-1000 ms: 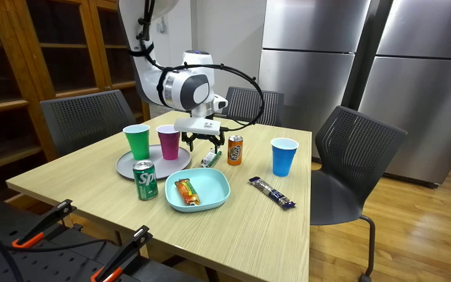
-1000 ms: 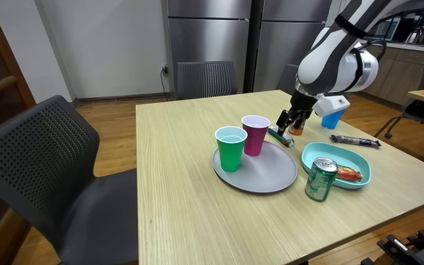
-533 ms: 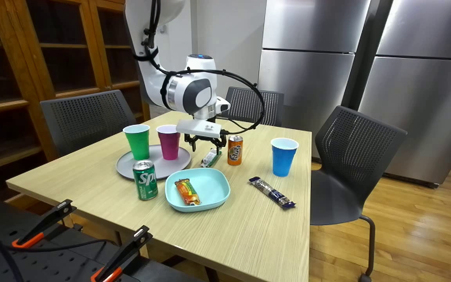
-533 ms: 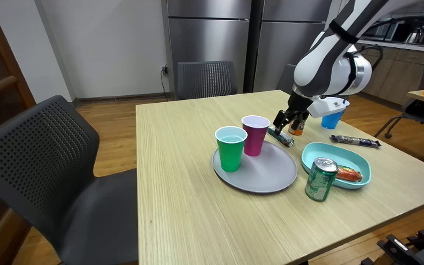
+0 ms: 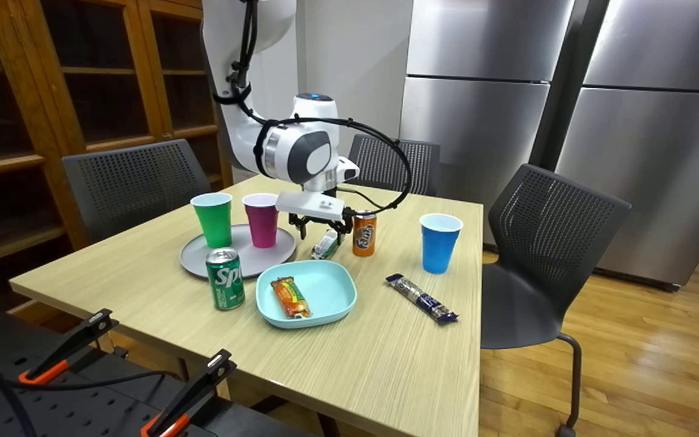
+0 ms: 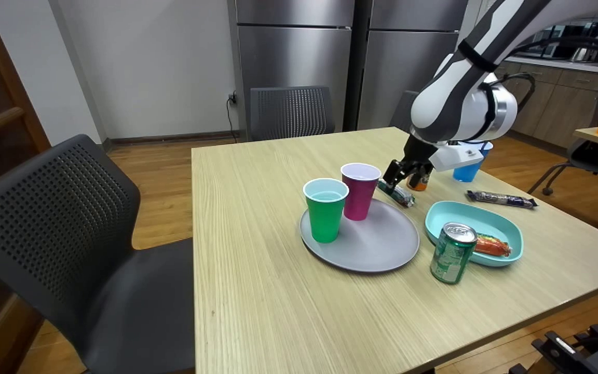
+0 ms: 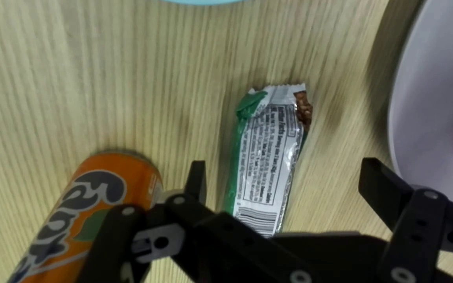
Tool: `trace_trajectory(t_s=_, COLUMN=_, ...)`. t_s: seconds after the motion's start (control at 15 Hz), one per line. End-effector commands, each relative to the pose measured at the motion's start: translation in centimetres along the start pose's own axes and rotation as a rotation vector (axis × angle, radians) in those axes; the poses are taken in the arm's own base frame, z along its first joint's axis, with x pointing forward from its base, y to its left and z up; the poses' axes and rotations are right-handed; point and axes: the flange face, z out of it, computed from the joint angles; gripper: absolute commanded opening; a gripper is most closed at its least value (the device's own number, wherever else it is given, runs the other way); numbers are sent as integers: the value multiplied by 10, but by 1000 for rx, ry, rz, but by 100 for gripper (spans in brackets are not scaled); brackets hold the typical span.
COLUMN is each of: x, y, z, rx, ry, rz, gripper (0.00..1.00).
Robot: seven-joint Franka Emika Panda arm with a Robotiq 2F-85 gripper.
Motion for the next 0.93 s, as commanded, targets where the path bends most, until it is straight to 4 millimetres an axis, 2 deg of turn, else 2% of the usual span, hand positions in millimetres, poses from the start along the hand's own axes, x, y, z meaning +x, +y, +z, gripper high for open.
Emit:
trace_trajectory(t_s=0.0, x=6, y=3, z=5, rx=12, ry=13, rz=30, gripper=100)
trace_trajectory(t_s=0.33, x=5, y=2, z=8, rx=14, ry=8, rz=35, gripper=100)
trace_trajectory(t_s=0.4, x=4, y=2, z=7, rx=14, ry=9, rz=35, gripper=77)
trace_trajectory(t_s=0.47, x=4, y=1, z=7, rx=12, ry=11, rz=33, gripper=74)
trace_trajectory(t_s=0.87, x=3, y=0, z=5, rx=7, ry=15, rz=28, gripper=27)
